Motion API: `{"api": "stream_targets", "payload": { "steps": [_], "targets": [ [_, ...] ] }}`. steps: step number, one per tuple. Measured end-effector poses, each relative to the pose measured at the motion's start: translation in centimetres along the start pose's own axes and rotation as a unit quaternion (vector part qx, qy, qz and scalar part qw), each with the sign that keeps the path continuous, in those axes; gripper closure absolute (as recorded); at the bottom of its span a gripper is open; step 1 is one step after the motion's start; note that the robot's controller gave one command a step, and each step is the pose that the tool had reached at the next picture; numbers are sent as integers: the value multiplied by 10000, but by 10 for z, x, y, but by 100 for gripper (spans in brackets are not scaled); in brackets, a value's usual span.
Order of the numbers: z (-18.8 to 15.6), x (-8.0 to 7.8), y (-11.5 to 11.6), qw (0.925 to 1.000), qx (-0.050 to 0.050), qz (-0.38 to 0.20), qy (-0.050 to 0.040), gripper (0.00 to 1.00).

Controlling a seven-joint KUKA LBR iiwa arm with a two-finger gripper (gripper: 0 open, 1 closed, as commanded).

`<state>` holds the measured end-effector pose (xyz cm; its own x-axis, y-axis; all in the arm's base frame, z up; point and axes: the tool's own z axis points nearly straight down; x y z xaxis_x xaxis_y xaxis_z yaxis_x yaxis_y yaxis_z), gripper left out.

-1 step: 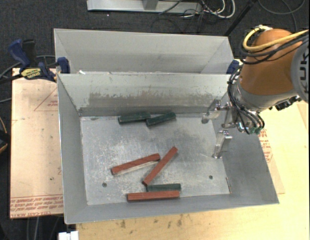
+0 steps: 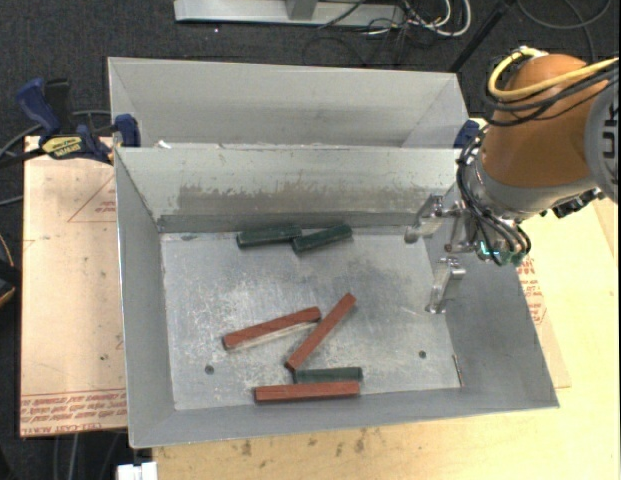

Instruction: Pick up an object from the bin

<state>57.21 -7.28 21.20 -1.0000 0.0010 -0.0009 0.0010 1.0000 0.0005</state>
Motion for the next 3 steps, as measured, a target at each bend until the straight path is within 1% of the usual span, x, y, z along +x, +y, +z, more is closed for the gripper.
{"api": "stream_targets", "payload": {
  "steps": [1, 2, 3],
  "targets": [
    [37, -5, 19, 10000, 9, 58, -50, 0],
    [90, -7, 37, 9976, -2, -695, -7, 0],
    [116, -17, 57, 9866, -2, -1632, -2, 0]
  ]
}}
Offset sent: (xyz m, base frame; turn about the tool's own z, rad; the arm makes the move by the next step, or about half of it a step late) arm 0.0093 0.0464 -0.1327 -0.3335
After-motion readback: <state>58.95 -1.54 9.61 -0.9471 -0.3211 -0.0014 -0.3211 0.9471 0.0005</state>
